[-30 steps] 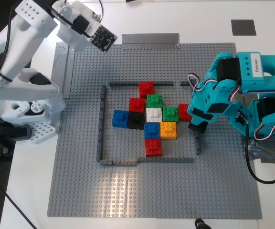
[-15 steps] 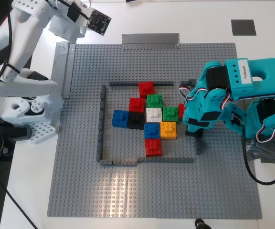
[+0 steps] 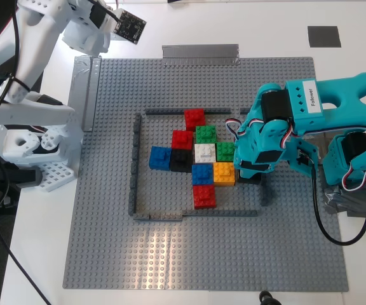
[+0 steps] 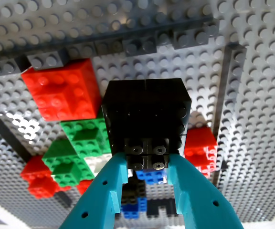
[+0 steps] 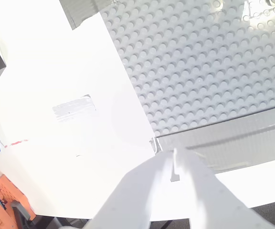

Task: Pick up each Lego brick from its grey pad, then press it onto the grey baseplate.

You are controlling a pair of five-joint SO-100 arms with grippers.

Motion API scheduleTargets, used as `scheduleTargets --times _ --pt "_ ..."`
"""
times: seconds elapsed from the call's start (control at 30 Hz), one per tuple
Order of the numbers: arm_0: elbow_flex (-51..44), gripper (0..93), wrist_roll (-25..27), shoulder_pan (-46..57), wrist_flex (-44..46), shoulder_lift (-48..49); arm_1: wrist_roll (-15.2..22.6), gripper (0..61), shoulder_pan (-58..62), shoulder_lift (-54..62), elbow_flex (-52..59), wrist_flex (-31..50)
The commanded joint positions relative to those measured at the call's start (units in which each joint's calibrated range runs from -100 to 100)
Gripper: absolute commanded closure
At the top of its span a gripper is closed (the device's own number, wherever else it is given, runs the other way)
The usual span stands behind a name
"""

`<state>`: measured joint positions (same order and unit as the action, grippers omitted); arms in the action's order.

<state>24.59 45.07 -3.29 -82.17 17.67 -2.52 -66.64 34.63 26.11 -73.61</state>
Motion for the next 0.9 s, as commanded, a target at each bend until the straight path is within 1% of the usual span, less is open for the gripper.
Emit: scheduleTargets --times 0.0,0.23,0.67,0.87 --pt "-2.15 92.7 1.2 0.28 -0.49 0.36 0.05 61.2 -0.79 -0.29 -4.4 1.68" --pt "-1.88 92.7 2.18 0.43 -3.91 0.53 0.49 61.2 -0.94 -1.24 -3.4 2.5" --pt "-1.79 92.7 2.13 0.43 -3.51 -0.33 0.05 61.2 -1.74 -1.92 -2.05 3.64" --pt "1.37 92.7 2.08 1.08 1.21 -0.33 -0.19 61.2 -2.39 -2.53 -1.42 4.53"
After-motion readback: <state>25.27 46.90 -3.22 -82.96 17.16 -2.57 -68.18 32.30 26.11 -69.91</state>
